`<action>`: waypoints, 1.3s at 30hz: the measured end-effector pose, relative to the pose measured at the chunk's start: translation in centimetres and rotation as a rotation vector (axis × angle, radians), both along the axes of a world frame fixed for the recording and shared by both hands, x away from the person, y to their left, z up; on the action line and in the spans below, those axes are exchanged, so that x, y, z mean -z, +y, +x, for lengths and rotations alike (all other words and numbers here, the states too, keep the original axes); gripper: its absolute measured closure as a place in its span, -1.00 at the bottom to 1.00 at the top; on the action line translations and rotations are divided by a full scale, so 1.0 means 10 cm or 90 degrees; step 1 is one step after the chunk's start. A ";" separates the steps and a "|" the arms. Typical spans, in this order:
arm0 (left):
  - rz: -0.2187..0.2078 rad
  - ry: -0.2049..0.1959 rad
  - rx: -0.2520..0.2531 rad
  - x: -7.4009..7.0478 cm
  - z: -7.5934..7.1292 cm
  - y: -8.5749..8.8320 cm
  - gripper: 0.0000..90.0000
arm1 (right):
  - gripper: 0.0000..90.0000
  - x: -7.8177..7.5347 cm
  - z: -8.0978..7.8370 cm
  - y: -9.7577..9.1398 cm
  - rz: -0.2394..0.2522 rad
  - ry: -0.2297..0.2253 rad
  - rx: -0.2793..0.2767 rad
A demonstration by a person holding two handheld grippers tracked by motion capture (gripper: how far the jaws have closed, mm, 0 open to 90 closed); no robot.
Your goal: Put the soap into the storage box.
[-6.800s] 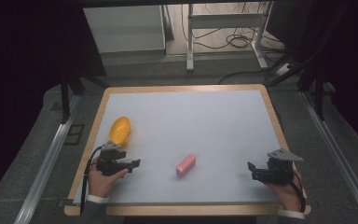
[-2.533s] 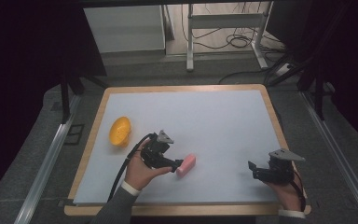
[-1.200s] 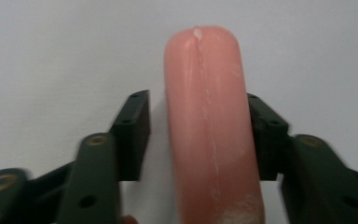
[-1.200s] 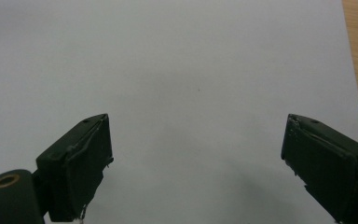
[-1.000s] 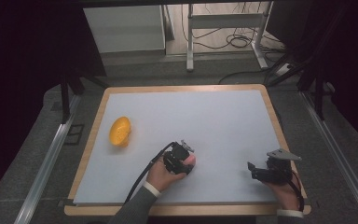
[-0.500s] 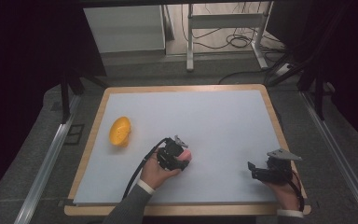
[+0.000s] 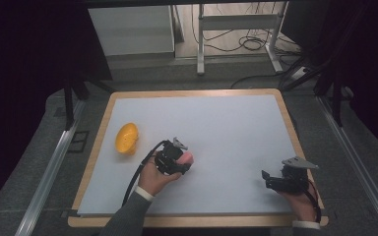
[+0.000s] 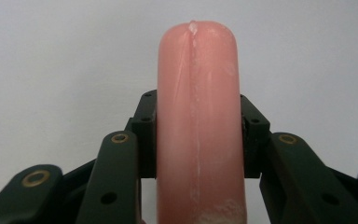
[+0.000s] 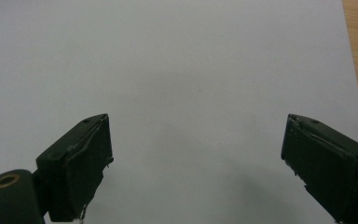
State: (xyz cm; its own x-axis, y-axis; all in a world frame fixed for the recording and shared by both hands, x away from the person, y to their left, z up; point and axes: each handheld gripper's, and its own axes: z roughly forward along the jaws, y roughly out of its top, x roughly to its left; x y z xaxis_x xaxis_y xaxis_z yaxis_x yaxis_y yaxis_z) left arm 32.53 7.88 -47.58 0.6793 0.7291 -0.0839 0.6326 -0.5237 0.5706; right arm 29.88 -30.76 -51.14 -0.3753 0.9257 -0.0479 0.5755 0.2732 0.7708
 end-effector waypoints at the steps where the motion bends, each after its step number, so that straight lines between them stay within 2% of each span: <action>1: -0.001 0.000 0.000 0.00 0.00 0.00 0.33 | -0.82 0.00 0.00 0.00 -0.001 -0.001 0.000; 11: 0.001 -0.001 -0.002 -0.02 0.02 0.05 0.33 | -0.82 0.01 0.00 -0.01 -0.002 -0.002 0.005; 22: -0.007 -0.009 -0.024 -0.12 0.03 0.25 0.33 | -0.81 0.00 0.00 -0.01 -0.003 -0.006 0.007; 39: -0.010 -0.015 -0.046 -0.20 0.10 0.42 0.33 | -0.82 0.02 0.01 0.01 -0.005 0.001 0.004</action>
State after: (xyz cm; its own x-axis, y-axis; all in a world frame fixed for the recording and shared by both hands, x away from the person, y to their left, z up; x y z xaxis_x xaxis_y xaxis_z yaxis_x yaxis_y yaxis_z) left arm 33.52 12.10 -45.62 0.6272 0.7747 -0.0801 0.6543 -0.4683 0.5937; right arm 29.93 -30.70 -51.29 -0.3695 0.9276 -0.0544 0.5780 0.2753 0.7682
